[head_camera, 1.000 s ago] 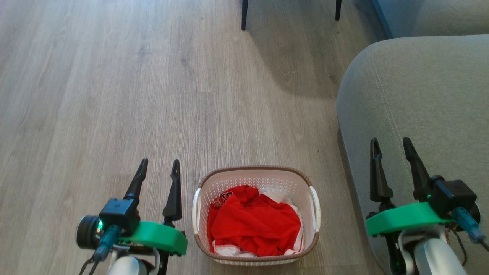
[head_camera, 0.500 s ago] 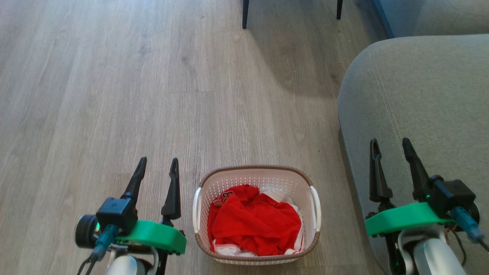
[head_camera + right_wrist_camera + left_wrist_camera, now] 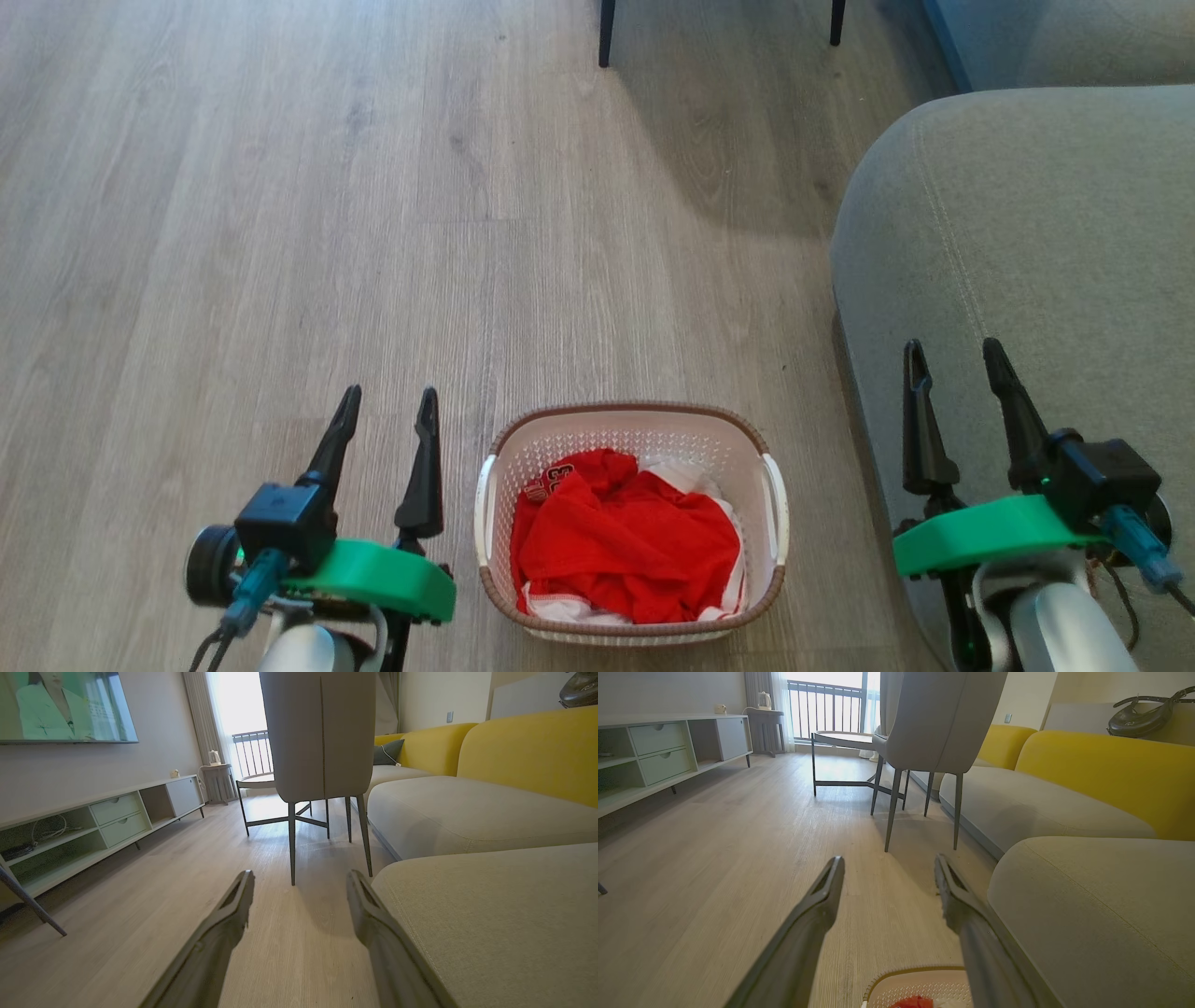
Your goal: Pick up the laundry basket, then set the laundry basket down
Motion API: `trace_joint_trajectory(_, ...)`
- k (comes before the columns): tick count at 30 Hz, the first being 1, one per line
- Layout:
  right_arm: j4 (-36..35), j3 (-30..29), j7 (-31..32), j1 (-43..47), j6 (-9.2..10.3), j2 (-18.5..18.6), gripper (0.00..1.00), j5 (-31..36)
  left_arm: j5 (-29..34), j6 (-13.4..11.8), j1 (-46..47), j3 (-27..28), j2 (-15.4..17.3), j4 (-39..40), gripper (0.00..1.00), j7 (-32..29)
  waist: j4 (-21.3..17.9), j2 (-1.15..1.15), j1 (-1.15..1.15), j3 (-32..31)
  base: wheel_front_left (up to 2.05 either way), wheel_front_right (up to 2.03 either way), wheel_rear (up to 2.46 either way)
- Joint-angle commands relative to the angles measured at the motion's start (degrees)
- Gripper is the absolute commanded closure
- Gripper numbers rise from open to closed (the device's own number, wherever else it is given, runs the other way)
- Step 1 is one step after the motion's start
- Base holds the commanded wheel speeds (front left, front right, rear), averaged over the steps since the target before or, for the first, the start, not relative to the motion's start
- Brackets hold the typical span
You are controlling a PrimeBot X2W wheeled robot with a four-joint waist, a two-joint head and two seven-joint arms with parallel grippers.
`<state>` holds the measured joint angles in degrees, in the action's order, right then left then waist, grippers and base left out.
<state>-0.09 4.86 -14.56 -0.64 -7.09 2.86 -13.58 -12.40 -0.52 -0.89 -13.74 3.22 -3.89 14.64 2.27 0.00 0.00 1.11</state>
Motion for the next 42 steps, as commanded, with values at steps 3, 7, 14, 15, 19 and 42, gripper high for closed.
trace_joint_trajectory(3,-1.7,0.9,-0.4,-1.9,-0.4,0.0,0.0,0.3,-0.7,-0.1,2.3,2.1,-0.3,1.8,0.0,0.4,0.1,0.0,0.0,0.0,0.0,0.0,0.0)
trace_joint_trajectory(7,1.7,0.3,0.1,0.3,0.0,0.0,1.0,-0.1,-1.1,0.0,-0.5,-0.4,0.0,-1.6,1.0,0.0,0.2,0.0,0.0,0.1,0.0,0.0,0.0)
trace_joint_trajectory(14,3.7,0.3,0.7,0.9,-0.02,0.2,1.0,-3.8,-4.8,0.2,-1.3,0.1,0.2,-3.3,1.0,-0.7,0.1,0.0,0.0,0.0,0.0,0.0,0.0)
trace_joint_trajectory(15,3.8,0.2,0.9,0.8,-0.02,0.2,1.0,-4.5,-5.4,0.3,-1.2,0.2,0.3,-3.3,1.0,-0.8,0.1,0.0,0.0,0.0,0.0,0.0,0.0)
trace_joint_trajectory(19,4.2,0.1,1.4,0.6,-0.03,0.4,1.0,-7.2,-8.2,0.6,-0.9,0.7,0.5,-3.6,1.0,-1.3,0.0,0.0,0.0,0.0,0.0,0.0,0.0)
trace_joint_trajectory(42,6.2,-1.2,4.5,-0.6,-0.11,1.1,1.0,-22.4,-23.5,2.1,0.8,3.4,1.1,-5.2,1.0,-4.4,-0.5,0.0,0.0,-0.2,0.0,0.0,0.0)
